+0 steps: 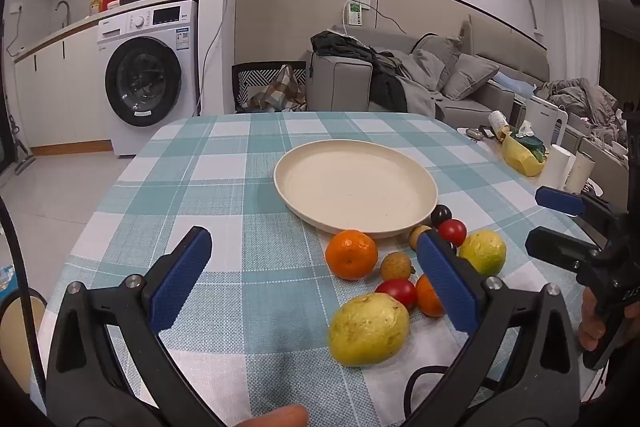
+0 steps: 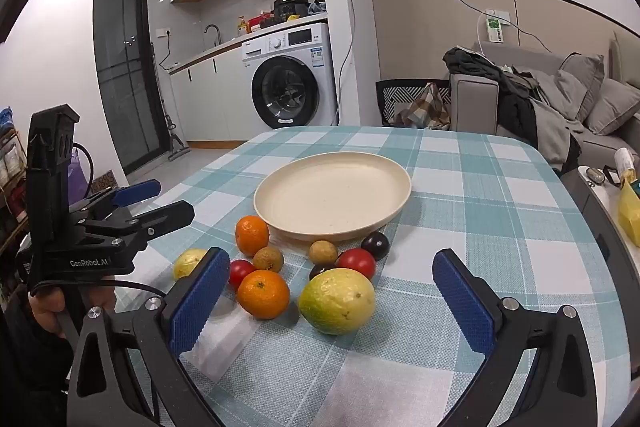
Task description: Organize fruits
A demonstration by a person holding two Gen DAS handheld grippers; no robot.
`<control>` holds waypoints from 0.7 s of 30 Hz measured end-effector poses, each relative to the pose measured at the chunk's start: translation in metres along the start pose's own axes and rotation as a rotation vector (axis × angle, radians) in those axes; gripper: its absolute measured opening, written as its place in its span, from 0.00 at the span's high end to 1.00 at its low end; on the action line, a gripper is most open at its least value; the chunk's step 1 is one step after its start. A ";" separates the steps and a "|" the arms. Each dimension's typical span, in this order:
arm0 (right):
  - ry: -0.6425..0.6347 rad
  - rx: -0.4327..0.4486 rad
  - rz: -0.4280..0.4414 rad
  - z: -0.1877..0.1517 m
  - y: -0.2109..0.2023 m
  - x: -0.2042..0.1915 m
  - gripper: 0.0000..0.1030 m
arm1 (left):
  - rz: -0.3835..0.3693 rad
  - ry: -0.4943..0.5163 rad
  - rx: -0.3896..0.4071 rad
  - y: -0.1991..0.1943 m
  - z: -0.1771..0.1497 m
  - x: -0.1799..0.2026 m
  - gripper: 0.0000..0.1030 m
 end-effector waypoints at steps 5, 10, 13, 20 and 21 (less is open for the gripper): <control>0.001 0.000 -0.001 0.000 -0.001 0.000 0.00 | -0.004 -0.001 -0.004 0.000 0.000 0.000 0.01; -0.003 -0.007 -0.001 0.000 0.000 -0.001 0.00 | -0.009 -0.002 -0.005 0.000 0.000 0.001 0.01; -0.003 -0.009 -0.001 0.000 0.001 -0.001 0.00 | -0.008 0.000 -0.005 0.000 0.000 0.001 0.01; -0.002 -0.010 -0.001 0.000 0.000 0.001 0.00 | -0.007 0.001 -0.006 0.000 0.000 0.002 0.01; -0.002 -0.010 -0.001 0.000 0.000 0.001 0.00 | -0.009 0.001 -0.006 0.000 0.000 0.001 0.01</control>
Point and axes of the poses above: each gripper's, at about its wrist camera, not at the fingertips, and y roughly the way its jaws point, x to its right, z to its top, the point moved 2 cm from there along y, roughly the way its jaws point, and after that the axes turned 2 degrees about z, right-handed, at the moved point
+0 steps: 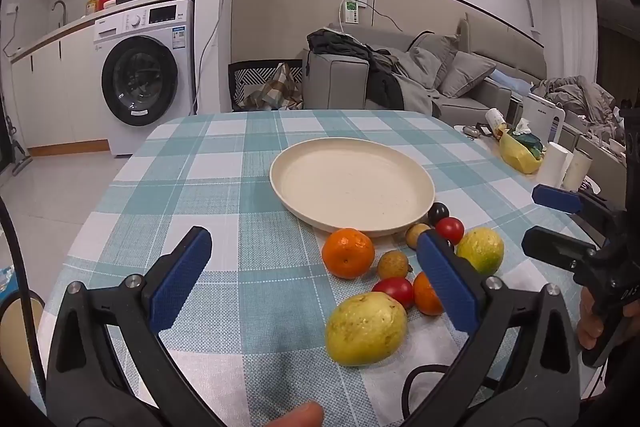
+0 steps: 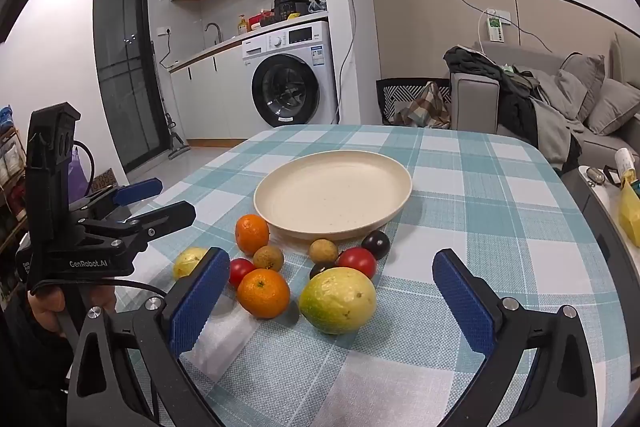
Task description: Organize fruits
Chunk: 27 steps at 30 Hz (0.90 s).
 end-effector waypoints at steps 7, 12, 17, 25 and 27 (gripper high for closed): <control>0.000 0.000 0.001 -0.001 0.001 -0.001 0.00 | 0.001 -0.001 -0.001 0.000 0.000 0.000 0.01; -0.007 0.002 0.001 -0.004 0.003 0.001 0.00 | 0.001 0.000 -0.002 0.000 0.000 0.000 0.01; -0.011 0.001 0.000 -0.002 0.000 -0.001 0.00 | 0.000 -0.001 -0.002 0.000 0.000 0.000 0.01; -0.012 0.001 -0.002 -0.002 0.001 -0.001 0.00 | 0.000 0.000 -0.003 0.000 0.000 0.000 0.01; -0.012 0.000 -0.003 -0.002 0.001 -0.001 0.00 | 0.000 -0.001 -0.003 0.000 0.000 0.000 0.01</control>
Point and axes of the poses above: each gripper's, at about its wrist camera, not at the fingertips, and y roughly the way its jaws point, x to its right, z to its top, the point moved 2 cm from there along y, roughly the way its jaws point, and after that the axes turned 2 degrees about z, right-handed, at the moved point
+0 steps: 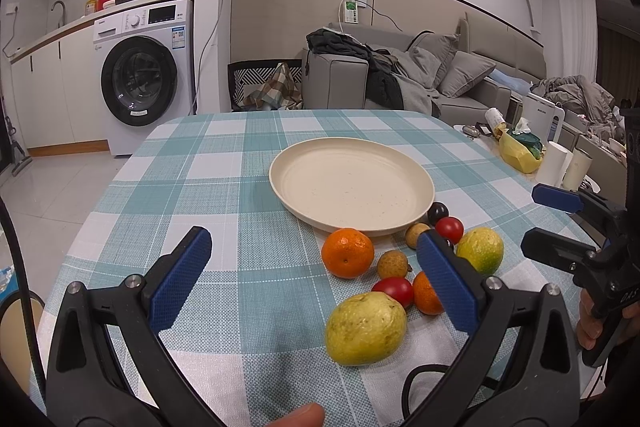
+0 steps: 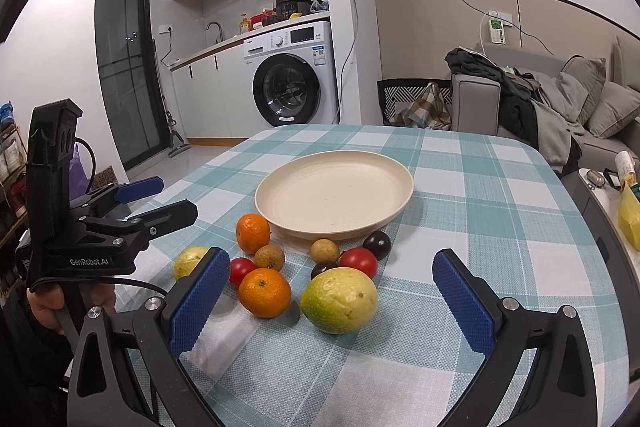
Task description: Organize fruits
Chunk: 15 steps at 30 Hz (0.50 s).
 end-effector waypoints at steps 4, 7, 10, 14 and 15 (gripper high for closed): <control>0.001 -0.002 0.000 0.000 0.000 0.000 0.00 | 0.000 0.001 0.000 0.000 0.000 0.000 0.01; 0.002 -0.003 0.001 0.000 0.000 0.000 0.00 | 0.000 0.001 0.000 0.000 0.000 0.000 0.01; 0.003 -0.004 0.002 0.000 0.000 0.000 0.00 | 0.001 0.000 -0.001 0.000 0.000 0.000 0.01; 0.002 -0.004 0.003 0.000 0.000 -0.001 0.00 | 0.001 0.001 -0.001 0.000 0.000 0.001 0.01; 0.002 -0.005 0.003 0.000 0.000 0.000 0.00 | 0.001 0.001 0.000 0.000 0.000 0.000 0.01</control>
Point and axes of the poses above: each gripper's, at about its wrist camera, not at the fingertips, and y roughly the way its jaws point, x to its right, z to its top, the point moved 2 cm from there along y, roughly the way its jaws point, and after that the axes turned 2 degrees about z, right-handed, at the moved point
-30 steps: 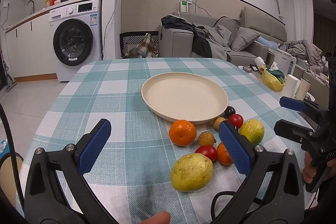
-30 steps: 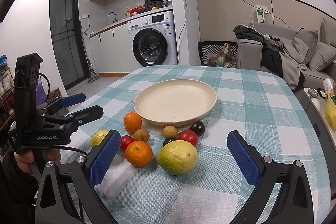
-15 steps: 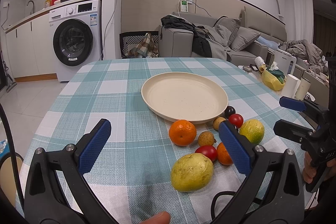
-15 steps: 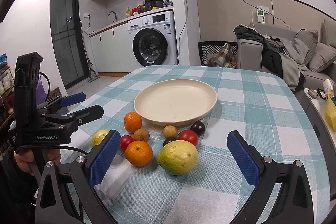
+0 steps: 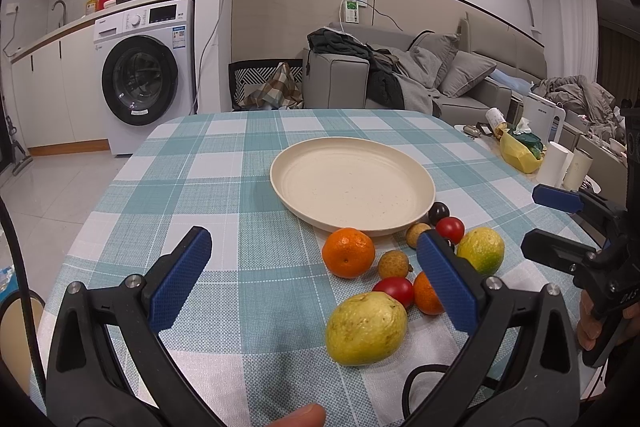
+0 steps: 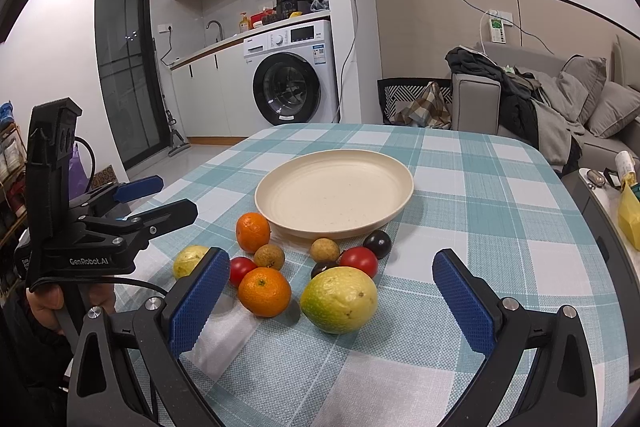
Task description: Organize fruits
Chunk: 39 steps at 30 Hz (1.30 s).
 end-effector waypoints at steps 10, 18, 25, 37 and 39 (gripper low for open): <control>0.000 -0.001 0.001 0.000 0.000 0.000 0.00 | 0.000 0.000 0.001 0.001 -0.003 0.003 0.01; 0.001 -0.002 0.001 0.000 0.000 0.000 0.00 | 0.001 0.000 0.000 0.001 -0.002 0.003 0.01; 0.001 -0.002 0.001 0.000 0.000 0.000 0.00 | 0.000 0.000 -0.002 0.001 -0.002 0.002 0.01; 0.015 -0.017 -0.029 -0.002 0.002 0.003 0.00 | -0.001 0.001 -0.002 0.001 -0.002 0.003 0.01; 0.017 -0.022 -0.029 -0.001 0.003 0.003 0.00 | 0.002 0.001 -0.001 0.001 -0.003 0.003 0.01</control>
Point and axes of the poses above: each gripper's, at about its wrist camera, not at the fingertips, and y roughly the way its jaws point, x to its right, z to its top, the point moved 2 cm from there along y, roughly the way its jaws point, and after that the axes turned 2 degrees about z, right-handed, at the moved point
